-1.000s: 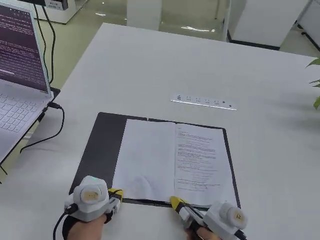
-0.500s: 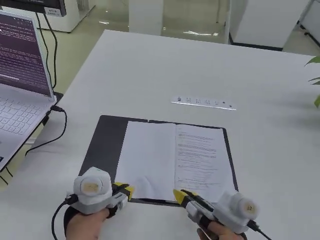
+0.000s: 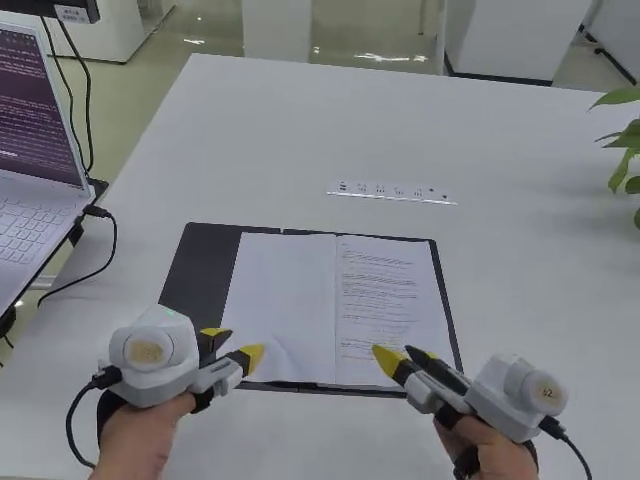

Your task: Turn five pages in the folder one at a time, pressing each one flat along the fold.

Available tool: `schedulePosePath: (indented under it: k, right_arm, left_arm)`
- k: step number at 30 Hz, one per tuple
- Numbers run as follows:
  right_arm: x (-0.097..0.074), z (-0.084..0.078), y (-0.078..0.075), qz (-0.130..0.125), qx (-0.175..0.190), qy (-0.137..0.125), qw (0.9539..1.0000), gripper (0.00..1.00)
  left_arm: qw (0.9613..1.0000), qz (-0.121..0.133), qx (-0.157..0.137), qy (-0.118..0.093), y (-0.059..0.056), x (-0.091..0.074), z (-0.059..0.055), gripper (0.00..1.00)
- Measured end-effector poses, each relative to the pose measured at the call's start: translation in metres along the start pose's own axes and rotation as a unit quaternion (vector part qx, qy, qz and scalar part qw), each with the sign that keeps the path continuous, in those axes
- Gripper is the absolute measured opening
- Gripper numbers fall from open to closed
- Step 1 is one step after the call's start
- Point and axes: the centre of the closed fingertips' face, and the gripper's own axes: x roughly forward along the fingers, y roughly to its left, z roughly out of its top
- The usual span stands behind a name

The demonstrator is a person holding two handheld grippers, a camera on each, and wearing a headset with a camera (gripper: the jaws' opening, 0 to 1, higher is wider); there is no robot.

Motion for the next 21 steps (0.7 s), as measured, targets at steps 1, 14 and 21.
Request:
schedulePosePath:
  k: [1, 14, 21]
  right_arm:
    - [-0.003, 0.003, -0.001, 0.000, 0.000, 0.000, 1.0000, 0.45]
    - [-0.035, 0.046, 0.000, -0.010, -0.114, 0.004, 0.9934, 0.66]
    - [-0.053, 0.053, 0.001, -0.012, -0.132, 0.002, 0.9912, 0.69]
  left_arm:
    - [1.0000, 0.002, -0.002, 0.000, 0.001, -0.001, 0.002, 0.35]
    - [0.9990, 0.000, 0.045, -0.002, -0.001, -0.020, 0.037, 0.53]
    - [0.9976, -0.010, 0.068, 0.007, 0.001, -0.035, 0.036, 0.61]
